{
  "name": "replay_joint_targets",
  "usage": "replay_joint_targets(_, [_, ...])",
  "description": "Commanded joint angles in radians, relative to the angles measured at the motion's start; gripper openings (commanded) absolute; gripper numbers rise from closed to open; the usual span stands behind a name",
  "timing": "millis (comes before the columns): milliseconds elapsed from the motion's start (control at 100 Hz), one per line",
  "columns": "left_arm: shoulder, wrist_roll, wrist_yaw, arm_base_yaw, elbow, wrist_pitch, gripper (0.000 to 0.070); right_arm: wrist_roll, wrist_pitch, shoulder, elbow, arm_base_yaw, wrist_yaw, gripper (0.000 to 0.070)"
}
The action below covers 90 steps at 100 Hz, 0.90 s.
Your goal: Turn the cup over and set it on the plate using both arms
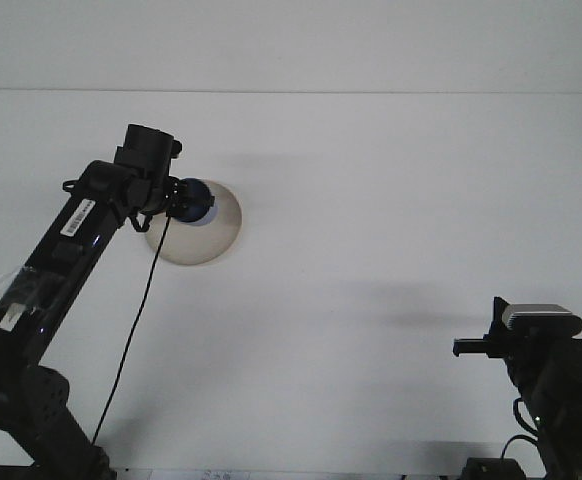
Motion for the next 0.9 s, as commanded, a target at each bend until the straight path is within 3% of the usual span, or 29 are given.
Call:
replay_joint_targets(0, [0.058,0.009,0.0,0.012,0.018,0.006,0.0009,0.011,0.01,0.006,0.005,0.002,0.0,0.0])
replay_joint_targets(340, [0.181,-0.009,0.0,0.061,0.018,0.022,0.0039,0.011,0.01,0.006,0.005,0.002,0.0,0.0])
replay_joint_targets(410, [0.185,-0.016,0.0,0.063,0.018,0.026,0.0212,0.011,0.01,0.006,0.005,0.002,0.0,0.0])
replay_joint_targets(490, [0.185,-0.016,0.0,0.063,0.019,0.039,0.0518,0.011,0.01,0.006,0.005,0.002,0.0,0.0])
replay_joint_targets(550, [0.185,-0.015,0.0,0.063,0.027,0.038,0.0637,0.01,0.01,0.006,0.005,0.002,0.0,0.0])
replay_joint_targets(890, [0.166,-0.042,0.0,0.082,0.221,-0.067,0.0642,0.01,0.009,0.006,0.005,0.002,0.0,0.0])
